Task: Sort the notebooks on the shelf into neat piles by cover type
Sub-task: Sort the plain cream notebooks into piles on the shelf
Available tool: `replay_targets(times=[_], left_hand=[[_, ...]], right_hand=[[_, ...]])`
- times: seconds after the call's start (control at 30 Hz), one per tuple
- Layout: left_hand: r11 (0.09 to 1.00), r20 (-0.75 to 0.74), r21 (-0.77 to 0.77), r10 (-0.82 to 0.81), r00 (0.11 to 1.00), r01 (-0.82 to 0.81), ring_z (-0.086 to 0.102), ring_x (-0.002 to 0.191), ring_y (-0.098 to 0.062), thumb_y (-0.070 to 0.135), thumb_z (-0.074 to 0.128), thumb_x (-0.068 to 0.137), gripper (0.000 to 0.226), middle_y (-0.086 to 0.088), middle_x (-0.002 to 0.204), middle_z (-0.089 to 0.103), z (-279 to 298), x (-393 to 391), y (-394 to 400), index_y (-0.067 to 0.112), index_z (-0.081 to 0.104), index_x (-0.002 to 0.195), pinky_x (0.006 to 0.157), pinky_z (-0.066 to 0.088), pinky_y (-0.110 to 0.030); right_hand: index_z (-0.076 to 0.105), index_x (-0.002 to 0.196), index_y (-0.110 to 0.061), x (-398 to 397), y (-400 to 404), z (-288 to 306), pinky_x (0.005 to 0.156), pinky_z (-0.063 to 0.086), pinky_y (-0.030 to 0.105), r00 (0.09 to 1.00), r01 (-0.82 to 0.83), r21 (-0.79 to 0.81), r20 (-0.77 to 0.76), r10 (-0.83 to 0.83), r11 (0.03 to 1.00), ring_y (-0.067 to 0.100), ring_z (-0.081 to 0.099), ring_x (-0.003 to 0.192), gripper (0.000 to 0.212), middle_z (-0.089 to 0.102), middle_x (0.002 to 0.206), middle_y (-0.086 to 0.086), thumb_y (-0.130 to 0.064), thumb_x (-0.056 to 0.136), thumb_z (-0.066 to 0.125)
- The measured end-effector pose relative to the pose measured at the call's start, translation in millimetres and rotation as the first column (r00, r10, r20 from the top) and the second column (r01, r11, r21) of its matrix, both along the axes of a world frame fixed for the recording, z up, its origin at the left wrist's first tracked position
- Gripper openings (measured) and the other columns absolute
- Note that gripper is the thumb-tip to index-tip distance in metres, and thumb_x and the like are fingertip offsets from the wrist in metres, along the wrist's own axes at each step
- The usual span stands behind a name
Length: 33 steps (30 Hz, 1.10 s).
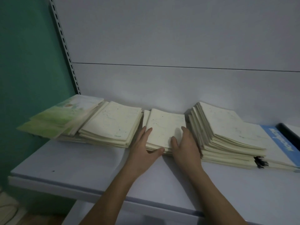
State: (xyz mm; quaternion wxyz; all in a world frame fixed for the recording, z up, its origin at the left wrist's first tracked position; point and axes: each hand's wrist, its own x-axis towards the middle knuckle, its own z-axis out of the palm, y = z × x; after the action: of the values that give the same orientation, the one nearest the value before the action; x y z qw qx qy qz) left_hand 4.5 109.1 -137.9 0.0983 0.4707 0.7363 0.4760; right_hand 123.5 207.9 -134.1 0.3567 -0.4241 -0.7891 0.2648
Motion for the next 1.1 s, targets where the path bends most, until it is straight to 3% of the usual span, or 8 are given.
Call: replay_targets(times=[0.23,0.33,0.4,0.53,0.67,0.8,0.93,1.1], left_hand=[[0.999,0.041,0.046,0.01,0.999,-0.012,0.024,0.141,-0.005,0.029,0.076,0.082,0.082,0.005,0.158,0.024,-5,-2,4,0.02,0.03,0.15,0.112,0.02,-0.019],[0.996,-0.177,0.034,0.086,0.98,-0.082,0.017,0.147,-0.013,0.035,0.07,0.086,0.075,0.0,0.16,0.021,2,5,0,0.019,0.032,0.149,0.118,0.02,-0.029],[0.995,-0.301,0.086,0.079,0.95,-0.055,0.015,0.148,-0.014,0.032,0.064,0.091,0.063,0.001,0.16,0.021,7,10,-9,0.018,0.037,0.146,0.119,0.023,-0.035],[0.987,-0.342,0.159,0.06,0.938,-0.005,0.017,0.146,-0.008,0.03,0.055,0.096,0.046,0.005,0.155,0.031,33,-12,-39,0.019,0.046,0.14,0.116,0.02,-0.025],[0.984,-0.438,0.142,0.157,0.885,-0.104,0.037,0.135,-0.017,0.026,0.057,0.095,0.039,-0.001,0.139,0.05,75,-71,-76,0.015,0.053,0.132,0.11,0.021,-0.021],[0.97,-0.53,-0.093,0.141,0.836,-0.223,0.037,0.134,-0.017,0.042,0.049,0.096,0.046,0.003,0.142,0.049,107,-125,-110,0.021,0.05,0.136,0.111,0.027,-0.031],[0.916,-0.592,-0.254,0.106,0.799,-0.31,0.037,0.135,-0.022,0.052,0.043,0.096,0.054,0.001,0.146,0.047,121,-163,-132,0.023,0.046,0.141,0.111,0.031,-0.037],[0.926,-0.487,-0.285,0.083,0.87,-0.248,0.035,0.136,-0.019,0.053,0.041,0.097,0.051,0.003,0.146,0.045,122,-186,-147,0.025,0.046,0.14,0.109,0.034,-0.041]], right_hand=[[0.047,0.127,-0.014,-3,5,-8,0.082,0.046,0.036,0.999,0.034,0.129,0.03,-0.038,0.991,0.025,0.052,0.108,0.037,0.052,0.126,0.005,-0.032,0.096,0.043],[0.048,0.131,-0.01,-6,-2,-2,0.095,0.043,0.041,0.983,0.101,0.26,0.12,-0.136,0.96,0.029,0.044,0.125,0.04,0.047,0.139,0.01,-0.027,0.095,0.047],[0.052,0.129,-0.007,-6,-9,5,0.098,0.044,0.043,0.986,0.111,0.373,0.078,-0.15,0.921,0.03,0.044,0.126,0.039,0.049,0.137,0.013,-0.021,0.092,0.053],[0.056,0.123,-0.009,-16,-26,23,0.095,0.044,0.037,0.999,-0.016,0.507,-0.022,0.032,0.862,0.025,0.05,0.115,0.035,0.057,0.124,0.008,-0.023,0.091,0.048],[0.056,0.123,-0.015,-51,-56,39,0.088,0.046,0.036,0.968,-0.251,0.502,0.127,0.216,0.828,0.022,0.052,0.106,0.039,0.06,0.118,0.003,-0.034,0.091,0.047],[0.047,0.136,-0.018,-103,-82,55,0.101,0.039,0.039,0.9,-0.404,0.473,0.358,0.248,0.783,0.023,0.046,0.123,0.059,0.053,0.134,0.001,-0.054,0.09,0.042],[0.033,0.146,-0.02,-154,-97,71,0.11,0.028,0.046,0.793,-0.466,0.33,0.568,0.222,0.821,0.025,0.03,0.138,0.078,0.036,0.15,0.004,-0.071,0.088,0.038],[0.013,0.152,-0.018,-172,-110,58,0.116,0.016,0.051,0.689,-0.465,0.142,0.678,0.256,0.874,0.028,0.015,0.146,0.098,0.016,0.159,0.008,-0.083,0.08,0.028]])
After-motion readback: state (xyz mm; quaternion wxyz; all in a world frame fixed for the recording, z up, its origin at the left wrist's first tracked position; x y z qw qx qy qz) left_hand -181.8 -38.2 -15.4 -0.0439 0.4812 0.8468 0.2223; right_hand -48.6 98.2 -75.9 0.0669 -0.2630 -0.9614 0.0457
